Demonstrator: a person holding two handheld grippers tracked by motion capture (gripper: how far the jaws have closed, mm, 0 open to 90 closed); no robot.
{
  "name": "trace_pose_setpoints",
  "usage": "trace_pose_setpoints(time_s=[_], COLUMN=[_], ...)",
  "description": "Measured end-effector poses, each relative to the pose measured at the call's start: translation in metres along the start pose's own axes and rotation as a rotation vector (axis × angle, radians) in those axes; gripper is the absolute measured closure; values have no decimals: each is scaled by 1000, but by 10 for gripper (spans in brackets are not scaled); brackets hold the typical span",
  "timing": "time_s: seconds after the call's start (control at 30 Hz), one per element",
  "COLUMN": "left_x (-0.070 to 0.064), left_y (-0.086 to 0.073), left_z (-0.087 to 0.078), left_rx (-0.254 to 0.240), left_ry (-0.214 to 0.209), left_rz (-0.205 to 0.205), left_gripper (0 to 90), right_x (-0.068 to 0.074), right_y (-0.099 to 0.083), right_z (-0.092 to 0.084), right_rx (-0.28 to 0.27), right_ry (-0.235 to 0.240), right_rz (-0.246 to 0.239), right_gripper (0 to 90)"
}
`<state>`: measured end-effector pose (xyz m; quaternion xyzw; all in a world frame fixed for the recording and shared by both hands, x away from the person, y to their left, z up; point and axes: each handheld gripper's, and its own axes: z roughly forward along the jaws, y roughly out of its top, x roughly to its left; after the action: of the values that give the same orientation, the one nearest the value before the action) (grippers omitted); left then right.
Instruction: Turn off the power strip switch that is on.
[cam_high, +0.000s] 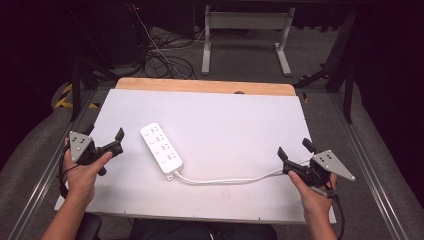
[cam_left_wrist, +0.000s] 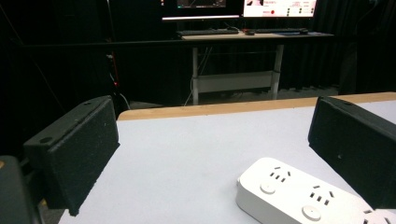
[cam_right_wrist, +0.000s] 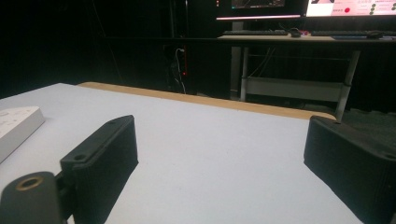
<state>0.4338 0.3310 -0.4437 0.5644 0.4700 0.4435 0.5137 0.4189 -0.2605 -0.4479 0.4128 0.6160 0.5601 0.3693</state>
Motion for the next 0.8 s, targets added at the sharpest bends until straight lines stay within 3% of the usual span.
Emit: trace_pose_setpoints(time_s=[0.43, 0.57, 0.6, 0.63, 0.73, 0.77, 0.8], left_x=[0, 0, 0, 0, 1, 1, 2], left_y=[0, 0, 1, 1, 2, 2, 2], left_z=[-1, -2, -2, -3, -3, -4, -4], left_rx=[-8, -11, -9, -7, -5, -2, 4], left_ry=[-6, -13, -22, -28, -48, -61, -74], left_rz=[7, 7, 7, 4, -3, -12, -25], left_gripper=[54, 99, 194, 194, 335, 335, 418], right_x=[1, 1, 1, 1, 1, 1, 1], right_y=[0, 0, 0, 0, -1, -1, -1], right_z=[0, 0, 0, 0, 0, 0, 0], right_rx=[6, 6, 6, 6, 7, 7, 8], right_ry=[4, 6, 6, 6, 5, 5, 5], right_rz=[-3, -3, -4, -4, -9, -9, -10], right_gripper=[110, 111, 113, 113, 120, 120, 120])
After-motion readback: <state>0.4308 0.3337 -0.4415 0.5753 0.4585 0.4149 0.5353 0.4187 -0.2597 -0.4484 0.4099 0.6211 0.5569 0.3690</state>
